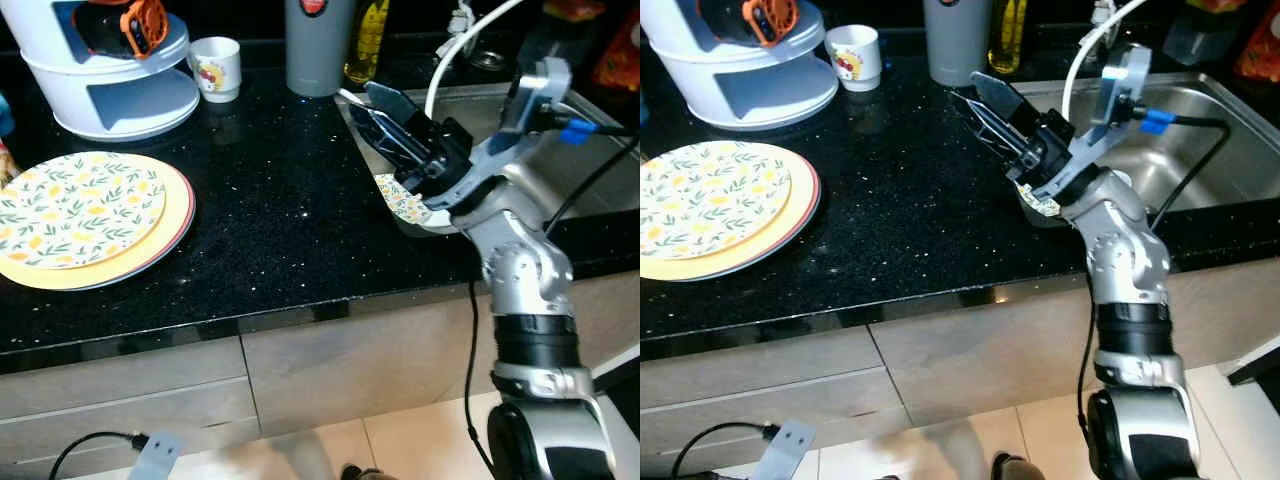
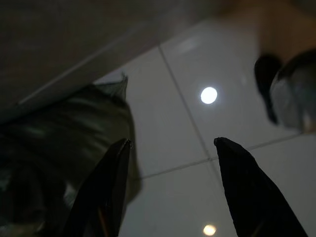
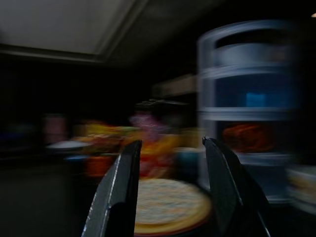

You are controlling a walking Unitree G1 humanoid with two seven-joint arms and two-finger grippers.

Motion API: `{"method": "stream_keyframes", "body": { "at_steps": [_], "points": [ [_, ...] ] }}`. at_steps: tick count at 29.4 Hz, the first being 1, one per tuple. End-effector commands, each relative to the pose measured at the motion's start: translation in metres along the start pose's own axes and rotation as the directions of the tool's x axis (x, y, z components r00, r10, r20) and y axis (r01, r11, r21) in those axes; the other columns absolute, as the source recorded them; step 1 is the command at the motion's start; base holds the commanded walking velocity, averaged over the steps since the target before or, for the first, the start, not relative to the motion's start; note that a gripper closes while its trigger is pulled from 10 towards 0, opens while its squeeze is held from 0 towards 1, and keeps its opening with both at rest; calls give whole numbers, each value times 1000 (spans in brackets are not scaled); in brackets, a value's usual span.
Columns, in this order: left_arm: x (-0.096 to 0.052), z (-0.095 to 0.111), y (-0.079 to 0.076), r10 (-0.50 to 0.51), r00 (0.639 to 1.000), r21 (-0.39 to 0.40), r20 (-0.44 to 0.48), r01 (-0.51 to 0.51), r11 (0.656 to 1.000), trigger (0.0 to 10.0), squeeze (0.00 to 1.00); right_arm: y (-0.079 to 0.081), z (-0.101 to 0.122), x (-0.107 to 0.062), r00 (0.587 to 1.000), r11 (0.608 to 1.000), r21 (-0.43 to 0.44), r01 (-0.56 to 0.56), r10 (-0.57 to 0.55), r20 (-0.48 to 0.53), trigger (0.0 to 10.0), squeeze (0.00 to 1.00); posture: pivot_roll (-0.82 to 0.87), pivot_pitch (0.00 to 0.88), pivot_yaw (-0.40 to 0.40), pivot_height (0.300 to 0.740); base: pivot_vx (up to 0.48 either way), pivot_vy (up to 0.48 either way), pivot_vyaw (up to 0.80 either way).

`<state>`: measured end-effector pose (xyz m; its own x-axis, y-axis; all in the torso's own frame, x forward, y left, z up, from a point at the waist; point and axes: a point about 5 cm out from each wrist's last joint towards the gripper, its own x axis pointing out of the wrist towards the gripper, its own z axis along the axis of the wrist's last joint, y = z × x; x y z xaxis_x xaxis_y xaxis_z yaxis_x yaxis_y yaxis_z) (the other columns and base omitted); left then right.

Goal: Kitchen organization

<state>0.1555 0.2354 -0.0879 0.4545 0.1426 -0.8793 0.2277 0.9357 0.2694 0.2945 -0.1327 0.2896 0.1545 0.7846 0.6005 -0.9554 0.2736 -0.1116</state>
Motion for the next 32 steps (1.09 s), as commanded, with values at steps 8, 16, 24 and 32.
{"method": "stream_keyframes", "body": {
  "at_steps": [8, 16, 24, 32],
  "points": [
    [0, 2, -16, -53, 998, -131, 36, 57, 990, 10000, 0, 56, -21, -22, 958, 927, 270, -261, 283, -47, 10000, 0, 49, 48, -22, 740, 0, 0, 0],
    [0, 2, -22, -79, 995, -159, 55, 87, 983, 10000, 0, 100, -30, -54, 891, 765, 542, -349, 449, -60, 10000, 0, 50, 50, -34, 740, 0, 0, 0],
    [0, 3, -27, -97, 993, -159, 63, 106, 982, 10000, 0, 113, -54, -93, 841, 697, 691, -191, 479, -251, 10000, 0, 45, 58, -36, 740, 0, 0, 0],
    [0, 1, -30, -109, 992, -154, 63, 117, 981, 10000, 0, 124, -82, -137, 778, 653, 757, 26, 463, -426, 10000, 0, 36, 66, -33, 740, 0, 0, 0]
  ]
}}
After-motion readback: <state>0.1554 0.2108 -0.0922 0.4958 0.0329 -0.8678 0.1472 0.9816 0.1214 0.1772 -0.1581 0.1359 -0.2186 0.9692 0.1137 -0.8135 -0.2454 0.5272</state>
